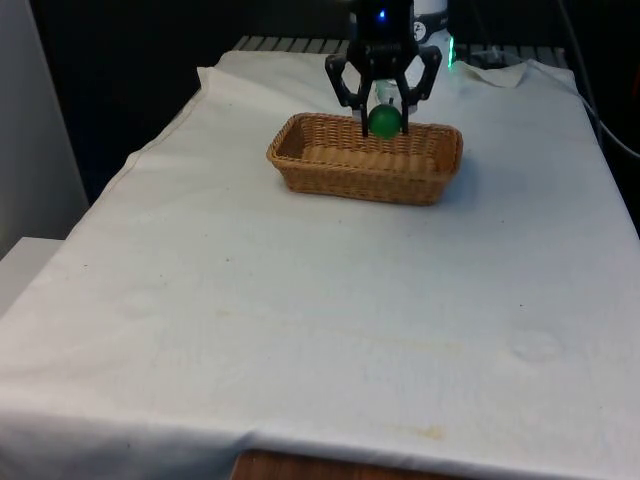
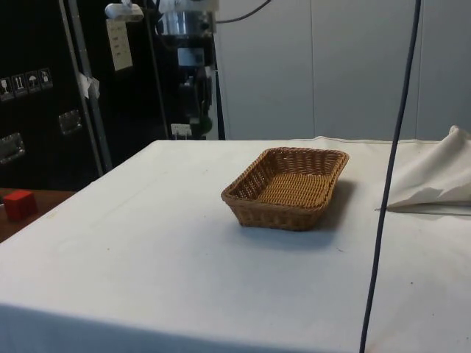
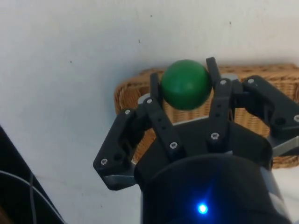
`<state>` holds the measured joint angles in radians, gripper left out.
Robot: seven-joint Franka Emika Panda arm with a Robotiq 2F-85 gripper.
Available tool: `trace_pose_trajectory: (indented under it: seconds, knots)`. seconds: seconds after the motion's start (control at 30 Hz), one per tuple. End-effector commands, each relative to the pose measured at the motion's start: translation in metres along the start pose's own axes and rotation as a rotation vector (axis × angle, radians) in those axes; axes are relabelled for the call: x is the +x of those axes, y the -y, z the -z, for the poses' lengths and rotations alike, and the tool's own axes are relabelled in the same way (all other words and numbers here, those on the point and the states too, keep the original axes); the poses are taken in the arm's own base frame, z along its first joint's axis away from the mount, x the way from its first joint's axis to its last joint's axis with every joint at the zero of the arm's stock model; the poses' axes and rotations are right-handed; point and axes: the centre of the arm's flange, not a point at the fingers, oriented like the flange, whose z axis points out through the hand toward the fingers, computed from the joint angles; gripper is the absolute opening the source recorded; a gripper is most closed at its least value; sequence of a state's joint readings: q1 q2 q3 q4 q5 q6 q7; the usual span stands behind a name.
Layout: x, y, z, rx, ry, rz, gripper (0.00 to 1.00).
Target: Pick up the ball and place it into the basket.
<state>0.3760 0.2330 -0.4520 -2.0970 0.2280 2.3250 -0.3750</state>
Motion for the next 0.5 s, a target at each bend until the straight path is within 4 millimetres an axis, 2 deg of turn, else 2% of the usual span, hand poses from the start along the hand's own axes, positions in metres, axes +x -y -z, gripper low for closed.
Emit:
trace_pose_trajectory:
  seconds: [0.0, 0.47]
  knots:
    - [-0.003, -0.001, 0.003, -0.011, 0.005, -0.004, 0.01]
    - [-0.017, -0.005, 0.013, -0.017, 0.028, -0.023, 0.01]
